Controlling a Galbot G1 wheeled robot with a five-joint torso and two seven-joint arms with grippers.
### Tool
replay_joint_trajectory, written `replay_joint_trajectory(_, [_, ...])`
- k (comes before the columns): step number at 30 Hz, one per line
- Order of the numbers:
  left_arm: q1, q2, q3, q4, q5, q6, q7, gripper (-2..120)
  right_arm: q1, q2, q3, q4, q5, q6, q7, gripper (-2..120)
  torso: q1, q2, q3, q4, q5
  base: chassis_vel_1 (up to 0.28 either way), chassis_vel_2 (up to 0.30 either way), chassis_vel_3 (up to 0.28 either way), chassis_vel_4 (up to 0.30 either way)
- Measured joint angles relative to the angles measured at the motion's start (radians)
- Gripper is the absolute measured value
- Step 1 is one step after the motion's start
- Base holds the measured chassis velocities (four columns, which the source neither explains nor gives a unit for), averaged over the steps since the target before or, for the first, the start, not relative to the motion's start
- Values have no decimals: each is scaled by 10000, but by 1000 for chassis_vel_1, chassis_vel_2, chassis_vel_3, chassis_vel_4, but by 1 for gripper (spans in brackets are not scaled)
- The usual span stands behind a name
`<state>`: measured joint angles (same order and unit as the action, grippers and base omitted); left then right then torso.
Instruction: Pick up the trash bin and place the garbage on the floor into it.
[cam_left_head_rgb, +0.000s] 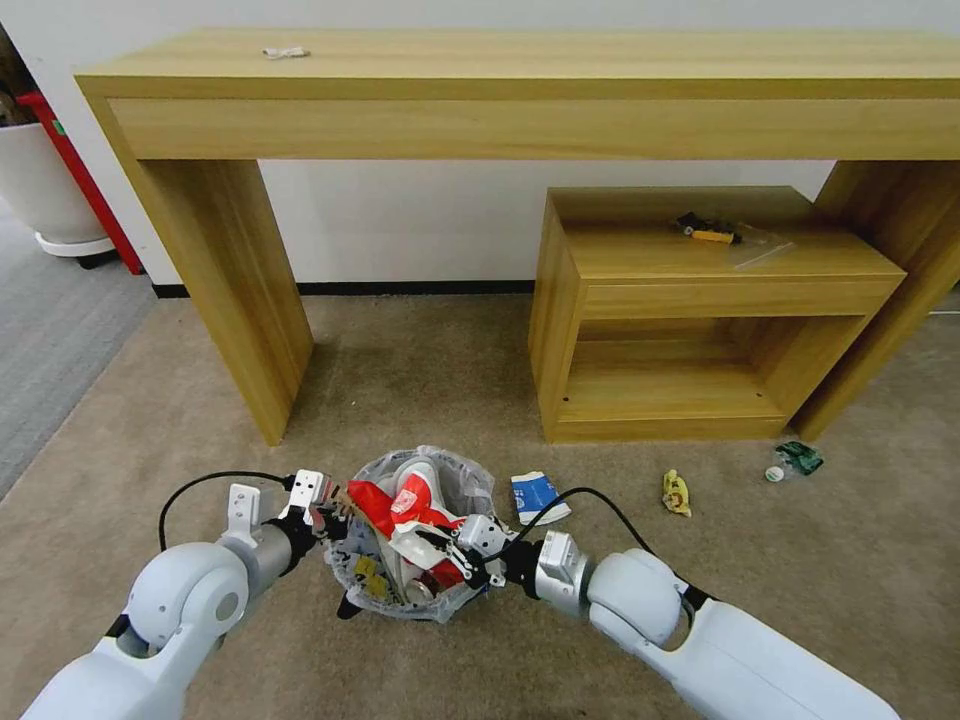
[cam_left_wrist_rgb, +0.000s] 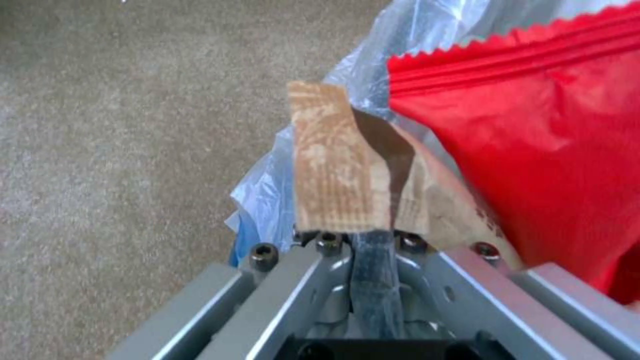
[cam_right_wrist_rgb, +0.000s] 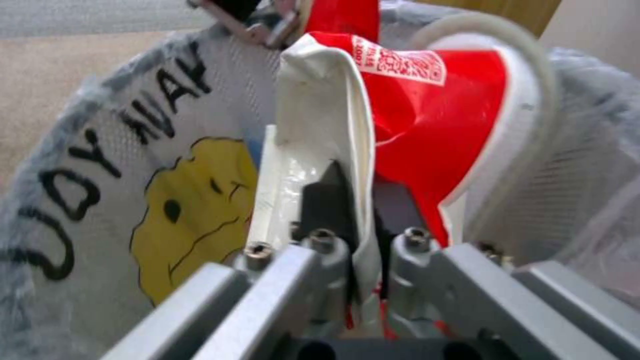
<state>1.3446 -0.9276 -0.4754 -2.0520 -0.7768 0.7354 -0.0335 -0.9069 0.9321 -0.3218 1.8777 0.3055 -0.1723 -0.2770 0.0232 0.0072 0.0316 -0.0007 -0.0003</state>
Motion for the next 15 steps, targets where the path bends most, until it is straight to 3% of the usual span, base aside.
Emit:
replay_joint_trajectory(7, [290, 34, -185, -103, 50, 0, -32, 0, -85, 33, 272, 410, 611, -228, 611, 32, 0, 0, 0, 0, 0, 0, 0, 0, 0])
replay_joint_trajectory(9, [309, 34, -191, -117, 51, 0, -75, 0, -118, 19, 333, 464, 648, -247, 645, 33, 0, 0, 0, 0, 0, 0, 0, 0, 0])
replay_joint_trajectory(11, [353, 23, -218, -138, 55, 1, -119, 0, -215, -18, 465, 544, 721, -269, 698, 41, 0, 1, 0, 0, 0, 0, 0, 0, 0])
replay_joint_trajectory(12, [397, -3, -230, -174, 55, 0, -129, 0, -297, -42, 514, 559, 746, -270, 764, 52, 0, 0, 0, 0, 0, 0, 0, 0, 0])
replay_joint_trajectory(15, [452, -23, -254, -209, 61, 0, -133, 0, -370, -67, 589, 635, 741, -270, 785, 59, 0, 0, 0, -1, 1, 0, 0, 0, 0])
